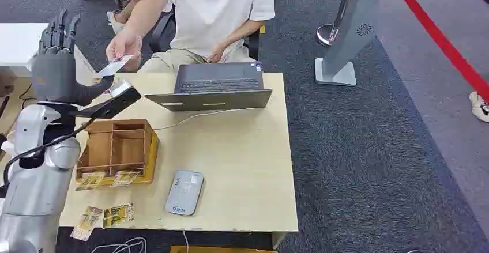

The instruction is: Pass the card to the sensor for recognition and then transmit it.

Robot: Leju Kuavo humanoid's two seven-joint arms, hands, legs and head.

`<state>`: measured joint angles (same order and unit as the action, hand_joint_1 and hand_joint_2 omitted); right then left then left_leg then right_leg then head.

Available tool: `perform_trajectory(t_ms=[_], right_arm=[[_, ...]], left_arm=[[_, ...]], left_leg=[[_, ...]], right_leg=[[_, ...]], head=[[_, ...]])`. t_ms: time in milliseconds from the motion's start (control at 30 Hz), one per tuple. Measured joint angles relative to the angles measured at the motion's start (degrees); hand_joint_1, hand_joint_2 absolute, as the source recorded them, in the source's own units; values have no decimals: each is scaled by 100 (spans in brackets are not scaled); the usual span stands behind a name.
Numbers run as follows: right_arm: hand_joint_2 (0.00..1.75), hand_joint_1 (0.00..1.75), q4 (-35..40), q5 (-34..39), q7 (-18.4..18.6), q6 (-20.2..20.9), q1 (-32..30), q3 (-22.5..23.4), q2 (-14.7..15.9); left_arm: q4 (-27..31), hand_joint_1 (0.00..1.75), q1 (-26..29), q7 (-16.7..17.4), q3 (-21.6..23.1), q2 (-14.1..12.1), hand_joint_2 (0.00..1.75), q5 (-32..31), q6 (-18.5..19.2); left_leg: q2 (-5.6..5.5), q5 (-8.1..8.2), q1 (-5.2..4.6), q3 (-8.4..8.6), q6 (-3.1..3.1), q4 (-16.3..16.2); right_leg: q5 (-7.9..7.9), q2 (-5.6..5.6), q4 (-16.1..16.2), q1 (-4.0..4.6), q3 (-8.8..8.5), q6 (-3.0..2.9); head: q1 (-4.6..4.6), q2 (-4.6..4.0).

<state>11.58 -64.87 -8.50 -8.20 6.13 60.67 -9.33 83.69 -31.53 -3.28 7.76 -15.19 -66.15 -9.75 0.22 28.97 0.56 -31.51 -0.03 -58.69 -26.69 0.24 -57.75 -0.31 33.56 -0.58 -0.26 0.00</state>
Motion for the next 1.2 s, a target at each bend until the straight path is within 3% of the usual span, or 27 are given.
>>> perform_trajectory(t_ms=[167,300,867,1000,1100,1200], right_arm=[[0,0,0,-68,79,59,16,33,0],[0,0,0,-70,116,74,16,83,0],[0,0,-2,-68,81,92,9,92,0],[0,0,-4,-59,63,81,-7,101,0],[0,0,-7,-39,55,61,-37,116,0],[0,0,-7,-13,48,55,-57,129,0]], left_arm=[[-356,175,-418,370,297,-118,175,-586,111],[-562,175,-573,484,442,-131,175,-687,166],[-768,175,-664,416,704,-111,175,-403,136],[-382,175,-371,320,774,-89,175,-267,-110],[230,175,100,217,890,-43,175,-232,-490],[824,175,604,182,1062,-6,175,-274,-644]], left_leg=[[-1,-1,0,-1,2,0],[0,-1,0,-1,2,0],[1,-1,0,-3,2,-1],[3,-1,-1,-3,2,-1],[2,2,-1,-5,4,-1],[4,6,-1,-6,6,0]], right_leg=[[0,-2,0,0,0,0],[0,0,-1,0,1,0],[0,1,-1,0,1,0],[0,3,-1,-1,1,0],[-1,2,0,-1,1,1],[-3,4,3,-2,1,4]], head=[[2,0],[0,0],[2,0],[-2,0],[-2,0],[4,0]])
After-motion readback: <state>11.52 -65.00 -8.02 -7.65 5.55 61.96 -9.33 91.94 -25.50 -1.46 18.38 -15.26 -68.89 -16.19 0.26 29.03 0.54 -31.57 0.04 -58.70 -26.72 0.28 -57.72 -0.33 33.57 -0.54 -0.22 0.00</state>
